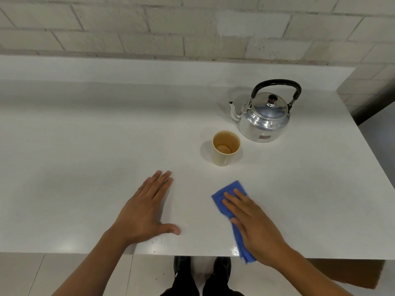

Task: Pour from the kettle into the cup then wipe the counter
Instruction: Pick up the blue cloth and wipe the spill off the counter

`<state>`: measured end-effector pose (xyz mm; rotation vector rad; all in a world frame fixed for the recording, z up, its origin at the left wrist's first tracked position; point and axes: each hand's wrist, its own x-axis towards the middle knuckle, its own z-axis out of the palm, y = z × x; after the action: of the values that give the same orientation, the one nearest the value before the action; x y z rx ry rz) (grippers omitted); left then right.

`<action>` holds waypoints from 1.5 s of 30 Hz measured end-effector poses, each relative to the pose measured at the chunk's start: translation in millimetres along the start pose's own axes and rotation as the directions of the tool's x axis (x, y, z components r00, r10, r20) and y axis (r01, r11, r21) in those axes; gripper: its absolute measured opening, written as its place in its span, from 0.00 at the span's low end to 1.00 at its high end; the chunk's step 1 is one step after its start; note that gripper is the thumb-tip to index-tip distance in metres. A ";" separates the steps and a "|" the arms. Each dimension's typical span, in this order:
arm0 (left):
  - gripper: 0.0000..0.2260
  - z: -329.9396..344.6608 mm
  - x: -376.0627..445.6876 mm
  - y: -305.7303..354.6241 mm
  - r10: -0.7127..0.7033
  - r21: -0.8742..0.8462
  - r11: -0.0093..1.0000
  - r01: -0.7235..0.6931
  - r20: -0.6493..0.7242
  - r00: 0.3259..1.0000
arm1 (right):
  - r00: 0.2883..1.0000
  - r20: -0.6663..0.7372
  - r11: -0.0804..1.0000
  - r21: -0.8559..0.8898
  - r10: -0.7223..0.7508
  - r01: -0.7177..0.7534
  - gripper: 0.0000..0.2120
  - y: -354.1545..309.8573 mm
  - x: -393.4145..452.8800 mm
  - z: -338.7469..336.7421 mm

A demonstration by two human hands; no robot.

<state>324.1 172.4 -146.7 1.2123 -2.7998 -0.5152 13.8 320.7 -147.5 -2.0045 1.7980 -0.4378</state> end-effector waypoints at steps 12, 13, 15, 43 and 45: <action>0.40 -8.6 -19.1 -16.8 -0.037 -0.053 0.998 0.034 -0.064 0.997 | 0.999 0.009 0.991 -0.127 -0.034 0.035 0.26 -82.9 100.3 50.7; 0.43 -7.6 -19.3 -17.3 -0.024 -0.039 0.999 0.022 -0.053 0.998 | 0.996 0.039 0.986 -0.143 -0.078 0.083 0.27 -89.8 102.8 55.3; 0.50 -6.5 -19.0 -17.9 -0.010 -0.015 1.000 0.010 -0.030 0.999 | 0.983 0.096 0.973 -0.156 -0.155 0.169 0.27 -95.5 99.3 59.1; 0.58 -7.5 -18.4 -17.0 -0.031 0.019 0.999 0.030 0.019 0.999 | 0.941 0.185 0.939 -0.148 -0.283 0.312 0.26 -87.8 52.2 53.0; 0.59 -9.0 -18.5 -16.2 -0.036 0.012 0.999 0.036 0.020 0.999 | 0.941 0.180 0.940 -0.133 -0.288 0.313 0.25 -68.1 30.0 44.2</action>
<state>349.9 172.7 -141.8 1.2691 -2.8069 -0.5170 97.8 300.7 -153.1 -2.3674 1.4757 -0.2192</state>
